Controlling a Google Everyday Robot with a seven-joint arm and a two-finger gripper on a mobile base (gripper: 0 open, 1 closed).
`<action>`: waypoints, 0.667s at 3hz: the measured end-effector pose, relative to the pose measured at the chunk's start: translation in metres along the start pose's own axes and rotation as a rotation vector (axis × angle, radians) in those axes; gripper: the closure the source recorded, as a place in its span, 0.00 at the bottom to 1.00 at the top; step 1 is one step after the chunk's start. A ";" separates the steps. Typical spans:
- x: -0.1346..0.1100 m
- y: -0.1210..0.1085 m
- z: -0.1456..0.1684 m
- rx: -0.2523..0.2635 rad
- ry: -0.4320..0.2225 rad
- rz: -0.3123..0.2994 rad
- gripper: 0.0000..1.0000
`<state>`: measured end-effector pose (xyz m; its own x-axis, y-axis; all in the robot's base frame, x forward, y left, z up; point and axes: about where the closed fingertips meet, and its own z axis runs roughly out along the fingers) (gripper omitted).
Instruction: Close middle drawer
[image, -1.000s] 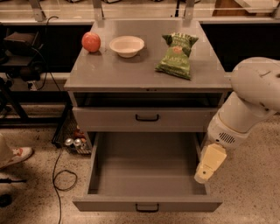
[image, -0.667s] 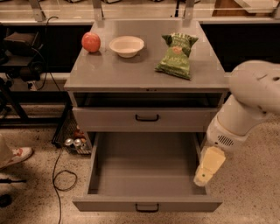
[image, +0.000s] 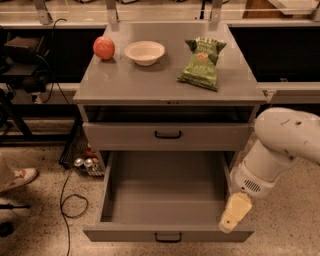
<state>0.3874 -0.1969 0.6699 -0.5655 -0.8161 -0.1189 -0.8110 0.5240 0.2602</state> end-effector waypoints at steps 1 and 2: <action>0.011 0.001 0.036 -0.045 0.005 0.039 0.39; 0.021 -0.001 0.077 -0.084 -0.001 0.066 0.63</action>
Offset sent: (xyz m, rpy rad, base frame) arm -0.0335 0.0022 -0.1316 0.0732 0.1213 -0.0881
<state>0.3644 -0.1956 0.5935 -0.6176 -0.7801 -0.0999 -0.7564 0.5544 0.3471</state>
